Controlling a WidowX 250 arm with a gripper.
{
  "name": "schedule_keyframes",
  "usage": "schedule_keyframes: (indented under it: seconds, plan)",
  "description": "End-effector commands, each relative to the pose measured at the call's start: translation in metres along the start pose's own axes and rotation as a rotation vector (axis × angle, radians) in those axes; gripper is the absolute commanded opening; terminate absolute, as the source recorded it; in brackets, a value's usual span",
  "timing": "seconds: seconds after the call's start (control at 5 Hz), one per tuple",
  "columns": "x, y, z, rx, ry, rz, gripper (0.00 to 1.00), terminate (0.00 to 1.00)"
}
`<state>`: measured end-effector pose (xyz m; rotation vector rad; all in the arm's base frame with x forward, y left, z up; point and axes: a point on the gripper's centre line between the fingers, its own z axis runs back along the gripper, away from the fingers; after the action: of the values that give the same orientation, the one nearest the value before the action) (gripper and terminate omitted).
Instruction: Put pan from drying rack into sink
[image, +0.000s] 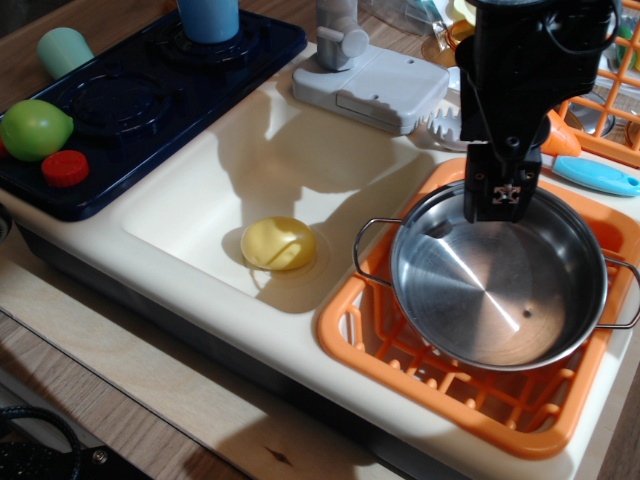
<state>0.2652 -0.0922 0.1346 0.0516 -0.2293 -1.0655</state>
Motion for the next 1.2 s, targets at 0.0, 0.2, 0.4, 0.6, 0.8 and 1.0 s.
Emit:
schedule_keyframes:
  seconds: [0.0,0.2,0.4,0.6,0.8,1.0]
  plan:
    - [0.001,-0.007,-0.003,0.06,-0.041,-0.017,1.0,0.0]
    - [0.005,-0.014,-0.009,0.088,-0.039,-0.007,1.0,0.0]
    - [0.006,-0.013,-0.008,0.098,-0.036,-0.014,0.0,0.0]
    - [0.009,-0.009,-0.001,0.092,-0.016,-0.018,0.0,0.0]
    - [0.007,-0.006,0.0,0.088,-0.022,-0.018,0.0,0.0]
    - [0.005,0.0,0.006,0.072,-0.018,-0.028,0.0,0.0]
